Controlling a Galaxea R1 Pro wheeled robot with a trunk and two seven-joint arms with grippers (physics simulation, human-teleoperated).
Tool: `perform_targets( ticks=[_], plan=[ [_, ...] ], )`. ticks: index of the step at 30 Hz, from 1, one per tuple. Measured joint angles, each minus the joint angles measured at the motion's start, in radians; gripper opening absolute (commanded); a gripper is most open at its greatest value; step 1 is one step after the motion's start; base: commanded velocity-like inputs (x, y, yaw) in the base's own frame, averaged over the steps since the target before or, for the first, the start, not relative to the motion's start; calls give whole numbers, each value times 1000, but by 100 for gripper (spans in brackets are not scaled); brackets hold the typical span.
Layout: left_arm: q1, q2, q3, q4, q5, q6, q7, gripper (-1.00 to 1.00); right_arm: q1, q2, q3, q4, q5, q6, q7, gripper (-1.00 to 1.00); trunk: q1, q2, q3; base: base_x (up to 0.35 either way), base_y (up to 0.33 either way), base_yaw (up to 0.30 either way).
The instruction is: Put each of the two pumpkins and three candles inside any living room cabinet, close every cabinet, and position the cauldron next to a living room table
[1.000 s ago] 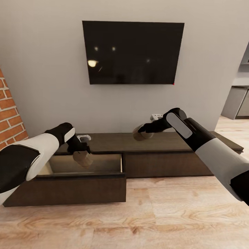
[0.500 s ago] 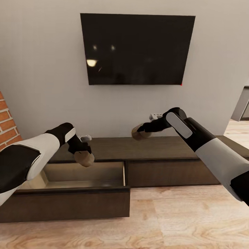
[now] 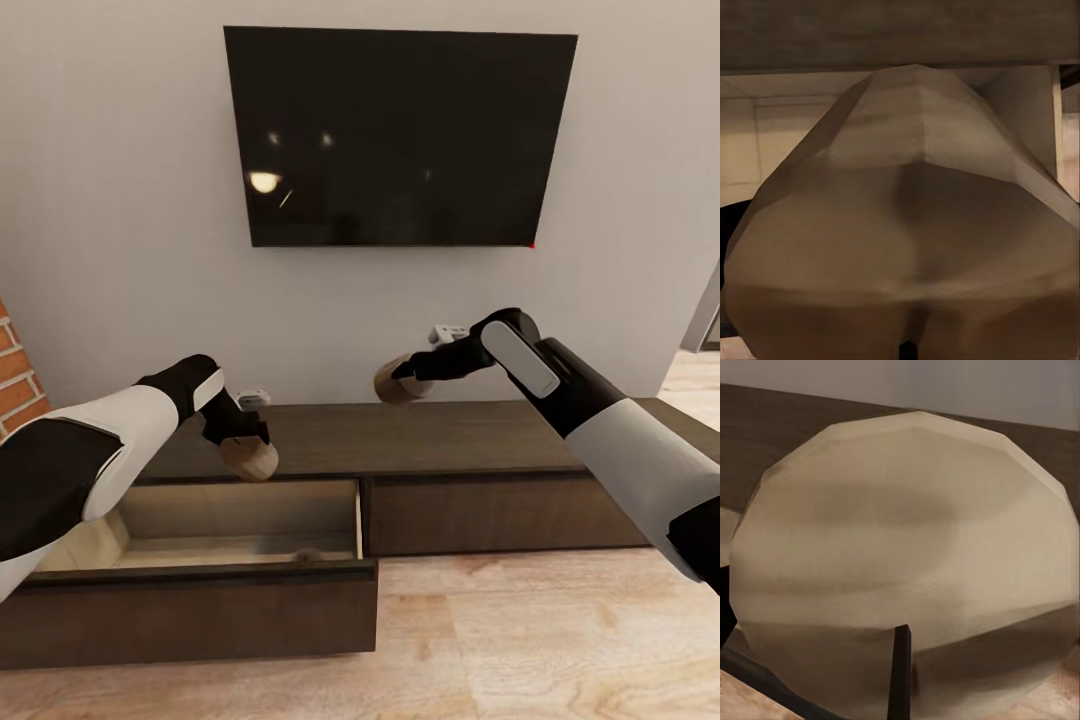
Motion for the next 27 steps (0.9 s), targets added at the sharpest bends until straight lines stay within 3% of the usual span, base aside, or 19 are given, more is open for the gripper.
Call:
perform_targets(
  ticks=[6, 10, 13, 20, 27],
  plan=[
    [1, 0, 0, -1, 0, -1, 22, -100, 0, 0, -4, -1, -4, 0, -1, -100, 0, 0, -2, 0, 0, 0],
    [9, -29, 3, -1, 5, -1, 114, -100, 0, 0, -4, -7, -33, 0, -1, -100, 0, 0, -7, 0, 0, 0],
    [12, -39, -1, -1, -2, -1, 145, -100, 0, -1, -4, -11, -39, 0, -2, -100, 0, 0, -11, 0, 0, 0],
    [13, -42, 3, -2, 1, -3, 157, -100, 0, -2, -3, -12, -41, 0, -2, -100, 0, 0, -22, 15, 0, 0],
    [14, -40, 6, -2, 0, -2, 159, -100, 0, -2, -3, -12, -41, 0, -2, -100, 0, 0, -34, 273, 51, 0]
  ],
)
